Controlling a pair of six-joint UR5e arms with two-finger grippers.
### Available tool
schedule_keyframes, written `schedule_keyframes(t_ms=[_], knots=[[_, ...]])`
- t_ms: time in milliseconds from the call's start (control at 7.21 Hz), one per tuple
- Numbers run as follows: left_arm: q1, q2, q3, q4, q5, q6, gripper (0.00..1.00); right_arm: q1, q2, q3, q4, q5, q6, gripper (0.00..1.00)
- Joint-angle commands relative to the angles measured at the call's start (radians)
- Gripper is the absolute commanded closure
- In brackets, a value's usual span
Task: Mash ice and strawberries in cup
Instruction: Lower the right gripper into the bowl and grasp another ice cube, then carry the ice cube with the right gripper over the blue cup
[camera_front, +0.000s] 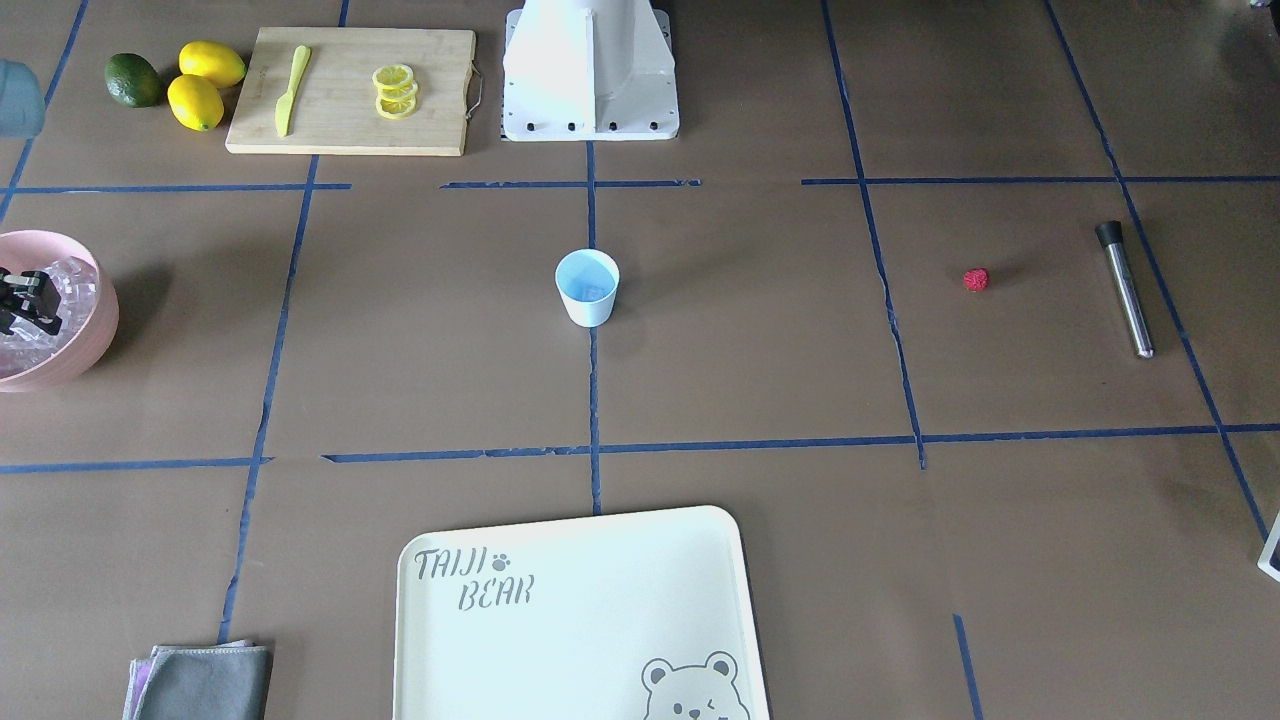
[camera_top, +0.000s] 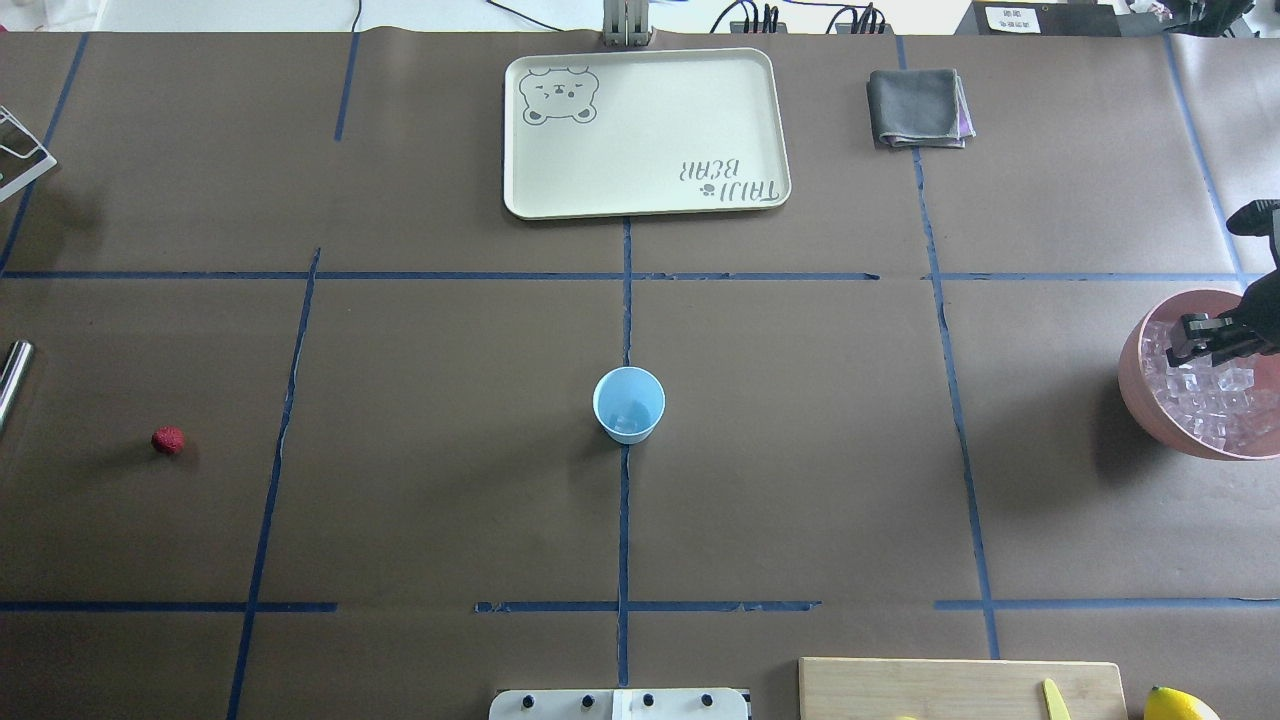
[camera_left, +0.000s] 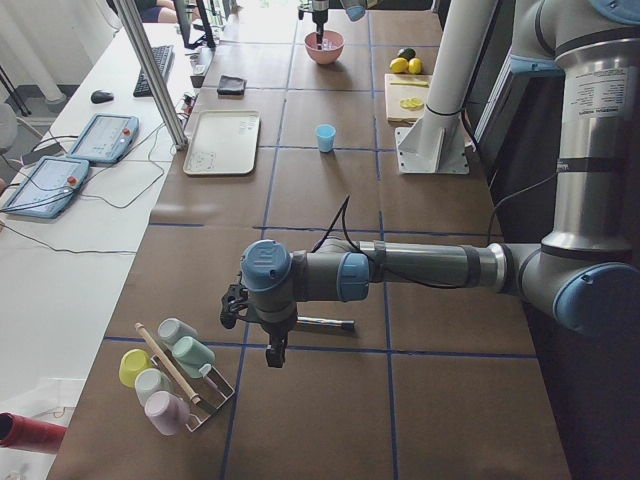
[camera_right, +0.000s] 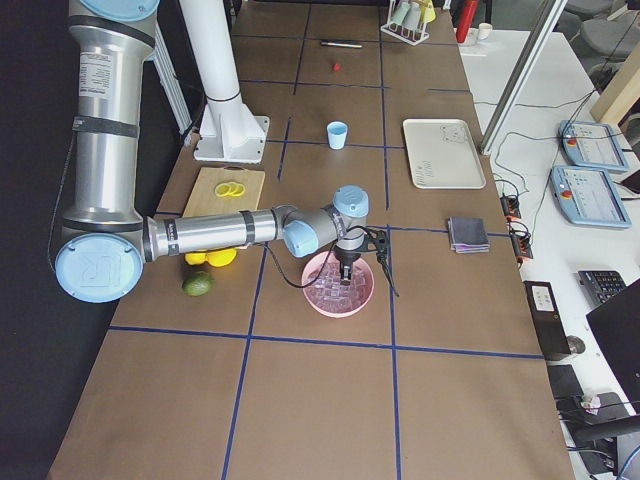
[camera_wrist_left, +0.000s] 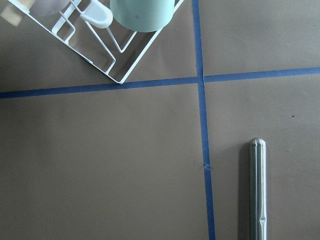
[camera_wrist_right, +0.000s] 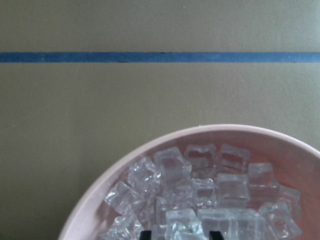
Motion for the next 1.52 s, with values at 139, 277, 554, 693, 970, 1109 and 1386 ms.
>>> schedule_keyframes(t_ms=[139, 277, 554, 693, 970, 1109, 1386], knots=[[0.000, 0.002, 0.000, 0.000, -0.001, 0.000, 0.00, 0.007, 0.003, 0.012, 0.000, 0.010, -0.005, 1.00], [0.000, 0.003, 0.000, 0.000, -0.001, 0.000, 0.00, 0.032, 0.000, 0.039, -0.008, 0.016, -0.008, 1.00], [0.000, 0.003, 0.000, 0.000, -0.014, 0.000, 0.00, 0.041, 0.015, 0.189, -0.175, 0.015, -0.008, 1.00], [0.000, 0.005, 0.000, 0.000, -0.043, 0.000, 0.00, 0.036, 0.125, 0.238, -0.310, 0.014, -0.005, 1.00], [0.000, 0.009, 0.000, 0.000, -0.043, 0.002, 0.00, -0.099, 0.397, 0.253, -0.536, 0.004, 0.070, 1.00], [0.000, 0.013, 0.000, 0.000, -0.043, 0.002, 0.00, -0.176, 0.517, 0.224, -0.578, -0.007, 0.192, 1.00], [0.000, 0.009, 0.000, 0.000, -0.043, 0.000, 0.00, -0.331, 0.676, 0.155, -0.569, -0.095, 0.388, 1.00]])
